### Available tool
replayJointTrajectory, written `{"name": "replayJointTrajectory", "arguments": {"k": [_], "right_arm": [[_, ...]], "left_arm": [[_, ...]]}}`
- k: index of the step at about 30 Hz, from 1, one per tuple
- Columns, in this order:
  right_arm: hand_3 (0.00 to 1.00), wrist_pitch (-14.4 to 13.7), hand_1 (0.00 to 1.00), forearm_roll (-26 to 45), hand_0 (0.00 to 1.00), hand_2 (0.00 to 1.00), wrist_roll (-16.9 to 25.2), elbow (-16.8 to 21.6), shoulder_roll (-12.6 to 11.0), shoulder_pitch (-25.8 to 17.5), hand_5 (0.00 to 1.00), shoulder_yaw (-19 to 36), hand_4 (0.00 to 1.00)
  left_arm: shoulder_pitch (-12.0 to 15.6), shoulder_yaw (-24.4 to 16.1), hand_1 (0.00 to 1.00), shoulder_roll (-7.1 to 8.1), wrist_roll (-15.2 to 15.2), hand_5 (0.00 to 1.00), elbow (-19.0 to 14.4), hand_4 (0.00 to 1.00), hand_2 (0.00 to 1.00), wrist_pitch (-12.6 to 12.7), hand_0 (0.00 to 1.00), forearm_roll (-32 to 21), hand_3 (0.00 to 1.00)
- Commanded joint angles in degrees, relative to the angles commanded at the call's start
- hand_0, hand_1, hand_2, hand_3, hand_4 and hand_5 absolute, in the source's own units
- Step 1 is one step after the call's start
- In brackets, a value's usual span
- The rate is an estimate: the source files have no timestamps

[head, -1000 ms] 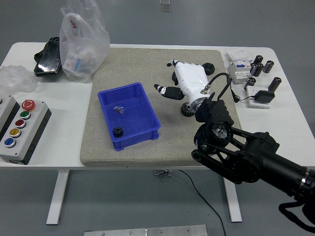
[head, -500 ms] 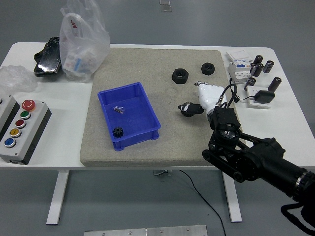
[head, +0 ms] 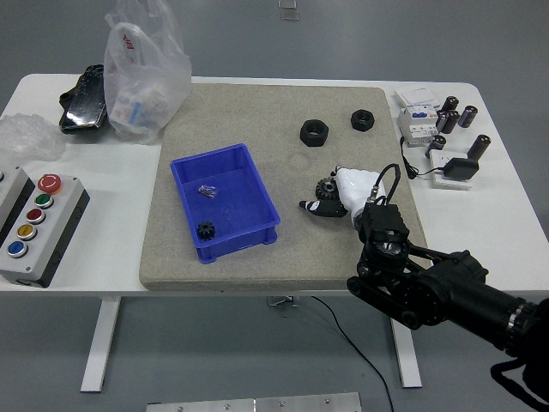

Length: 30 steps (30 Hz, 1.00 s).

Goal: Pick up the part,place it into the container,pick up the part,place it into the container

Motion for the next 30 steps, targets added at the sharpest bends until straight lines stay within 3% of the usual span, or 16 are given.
{"name": "replayJointTrajectory", "arguments": {"k": [5,6,11,12,13,23,29,30], "right_arm": [[0.608,-1.4,0.502,0.2,0.44,0.482,0.5,0.0,-0.1,0.0,0.27,-0.3,0.408],[0.476,-2.0,0.436,0.1,0.417,0.347,0.7,0.0,-0.1,-0.1,0.143,-0.4,0.308],[0.476,-3.8,0.436,-0.4,0.417,0.347,1.3,0.5,-0.3,-0.2,0.143,-0.3,0.308],[0.377,-4.2,0.404,-0.8,0.406,0.25,1.3,1.0,-0.5,-0.2,0.171,-0.1,0.21],[0.377,-4.5,0.404,-1.2,0.406,0.25,1.3,1.5,-0.6,-0.2,0.171,0.1,0.21],[0.371,-6.0,0.395,-8.0,0.411,0.242,-0.1,13.3,-2.5,0.6,0.149,1.5,0.193],[0.372,-5.3,0.398,-11.3,0.412,0.241,0.1,22.0,-2.2,1.8,0.149,-2.4,0.194],[0.402,-5.1,0.427,-11.7,0.44,0.266,0.1,23.4,-2.0,2.0,0.105,-3.2,0.214]], "left_arm": [[0.0,0.1,0.621,0.02,-0.1,0.494,0.0,0.736,0.602,0.0,0.706,-0.1,0.657],[0.0,0.1,0.62,0.02,-0.1,0.494,0.0,0.735,0.603,0.0,0.706,-0.1,0.656],[0.0,0.6,0.62,0.03,-0.3,0.494,0.0,0.735,0.603,0.0,0.706,-0.7,0.656],[0.0,0.7,0.621,0.03,-0.3,0.495,0.0,0.737,0.602,0.0,0.706,-0.8,0.657],[0.0,0.8,0.621,0.03,-0.4,0.495,0.0,0.737,0.602,0.0,0.706,-0.9,0.657],[0.0,0.7,0.621,0.03,-0.4,0.498,0.0,0.738,0.603,0.0,0.707,-0.9,0.658],[0.0,0.8,0.621,0.01,-0.4,0.501,0.0,0.736,0.604,0.0,0.707,-1.0,0.659],[0.0,0.8,0.621,0.01,-0.4,0.503,0.0,0.738,0.605,-0.1,0.707,-1.0,0.66]]}}
